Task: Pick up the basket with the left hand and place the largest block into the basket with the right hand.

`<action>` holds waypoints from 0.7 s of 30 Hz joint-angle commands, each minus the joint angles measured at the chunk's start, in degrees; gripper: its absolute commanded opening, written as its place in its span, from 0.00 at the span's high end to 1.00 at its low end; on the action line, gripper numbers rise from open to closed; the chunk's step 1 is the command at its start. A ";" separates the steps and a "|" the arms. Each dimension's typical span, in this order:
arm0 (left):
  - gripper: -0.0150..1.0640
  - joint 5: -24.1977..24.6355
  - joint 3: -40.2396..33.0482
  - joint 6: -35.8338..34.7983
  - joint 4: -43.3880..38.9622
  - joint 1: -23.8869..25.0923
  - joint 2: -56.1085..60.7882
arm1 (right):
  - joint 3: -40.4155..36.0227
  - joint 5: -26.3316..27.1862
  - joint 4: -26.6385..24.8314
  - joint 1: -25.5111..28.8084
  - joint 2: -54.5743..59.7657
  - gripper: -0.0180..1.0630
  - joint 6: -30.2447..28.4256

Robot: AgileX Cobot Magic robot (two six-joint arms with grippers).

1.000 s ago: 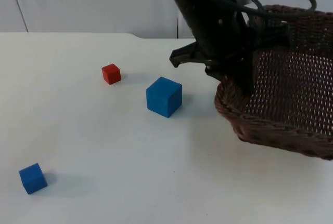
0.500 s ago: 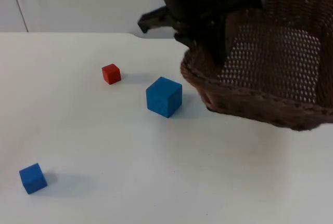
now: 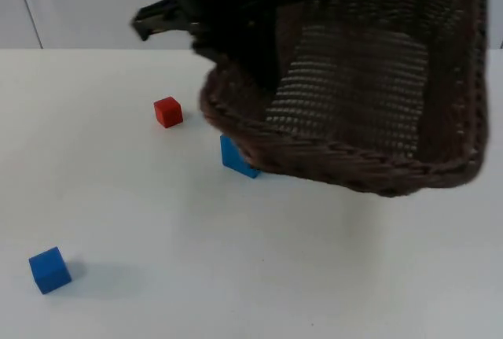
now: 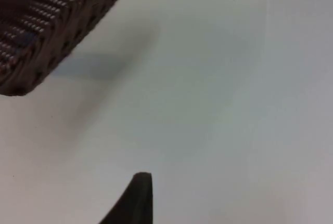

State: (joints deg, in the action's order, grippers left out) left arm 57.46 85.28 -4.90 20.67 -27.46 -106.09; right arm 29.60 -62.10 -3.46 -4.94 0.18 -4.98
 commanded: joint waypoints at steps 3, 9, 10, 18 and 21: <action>0.99 -2.66 -7.31 0.12 2.66 3.91 6.25 | -0.04 0.20 0.19 0.23 -0.18 0.01 -0.13; 0.99 -8.29 -21.34 0.78 2.80 9.92 16.29 | -0.04 0.20 0.19 0.23 -0.18 0.01 -0.13; 0.99 -8.81 -23.75 1.21 2.90 11.26 18.33 | -0.04 0.20 0.19 0.23 -0.18 0.01 -0.13; 0.99 -8.73 -38.42 9.65 8.97 20.50 28.80 | -0.04 0.20 0.19 0.23 -0.18 0.01 -0.13; 0.99 -7.68 -42.41 11.10 11.59 23.60 32.71 | -0.04 0.20 0.19 0.23 -0.18 0.01 -0.13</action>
State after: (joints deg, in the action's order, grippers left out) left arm 49.89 45.13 4.35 28.34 -5.68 -76.61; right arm 29.60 -62.10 -3.46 -4.94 0.18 -4.98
